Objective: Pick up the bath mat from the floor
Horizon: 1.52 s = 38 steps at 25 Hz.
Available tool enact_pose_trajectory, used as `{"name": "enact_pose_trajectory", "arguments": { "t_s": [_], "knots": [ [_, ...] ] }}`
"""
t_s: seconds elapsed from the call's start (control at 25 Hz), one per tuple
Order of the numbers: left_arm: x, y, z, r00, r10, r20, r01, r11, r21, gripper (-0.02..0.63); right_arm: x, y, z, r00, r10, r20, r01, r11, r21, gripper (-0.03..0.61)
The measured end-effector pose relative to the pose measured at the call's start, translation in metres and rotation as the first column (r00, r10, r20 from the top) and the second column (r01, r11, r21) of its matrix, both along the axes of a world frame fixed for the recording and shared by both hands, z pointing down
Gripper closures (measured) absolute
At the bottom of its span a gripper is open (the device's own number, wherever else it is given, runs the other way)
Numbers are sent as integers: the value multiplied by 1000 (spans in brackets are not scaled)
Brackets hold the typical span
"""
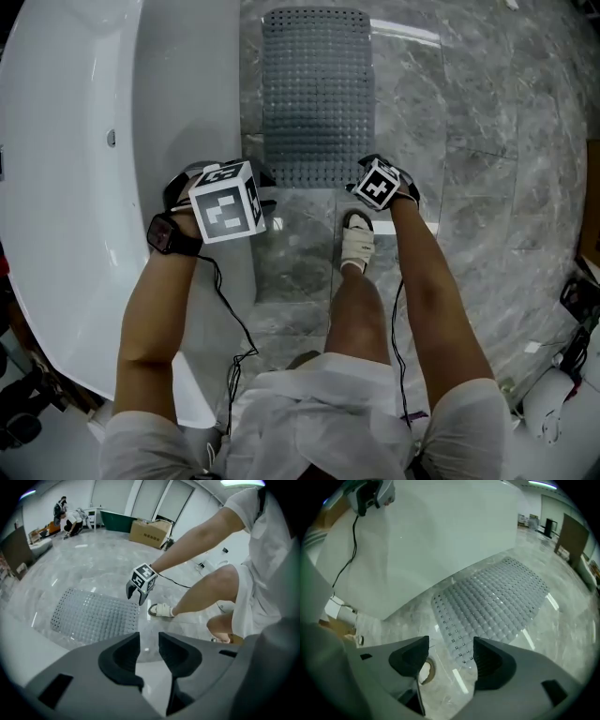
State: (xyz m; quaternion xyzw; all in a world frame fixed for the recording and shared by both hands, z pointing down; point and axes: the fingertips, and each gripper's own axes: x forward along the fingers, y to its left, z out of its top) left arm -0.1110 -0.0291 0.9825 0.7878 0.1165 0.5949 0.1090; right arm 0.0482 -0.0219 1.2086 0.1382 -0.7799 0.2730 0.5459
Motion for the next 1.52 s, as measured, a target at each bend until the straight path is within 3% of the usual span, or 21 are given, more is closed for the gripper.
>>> {"name": "enact_pose_trajectory", "arguments": {
  "t_s": [0.16,0.32,0.44,0.56,0.8,0.88,1.2,1.44,1.48,1.52],
  "knots": [
    [-5,-6,0,999,-14,34,13,1000,9,474,-34,15,38,984,-178,-5,177,984,-14,276],
    [-13,-6,6,997,20,80,-22,999,29,463,-77,26,77,942,-335,-21,334,942,-29,267],
    [-12,-3,3,998,24,63,-24,1000,6,462,-95,30,104,915,-402,-42,401,916,-14,259],
    [-9,0,-1,999,30,44,-29,1000,-11,462,-96,31,127,889,-450,-88,452,892,6,250],
    [-12,-1,-1,998,39,54,-38,999,-12,445,-76,34,165,800,-557,-222,576,817,29,238],
    [-11,-4,0,999,31,42,-31,1000,-1,443,-65,34,174,783,-561,-269,590,807,31,236],
    [-17,-3,0,997,37,70,-35,999,-18,442,-62,30,180,787,-559,-262,601,790,121,235],
    [-17,-1,6,997,24,76,-23,1000,-6,440,-60,26,181,809,-538,-238,576,807,132,267],
    [-16,-1,6,997,23,73,-22,1000,-5,440,-60,24,181,812,-529,-247,570,810,138,303],
    [-16,0,6,997,22,70,-21,1000,-5,440,-59,23,181,817,-514,-260,560,815,147,424]
  ]
}}
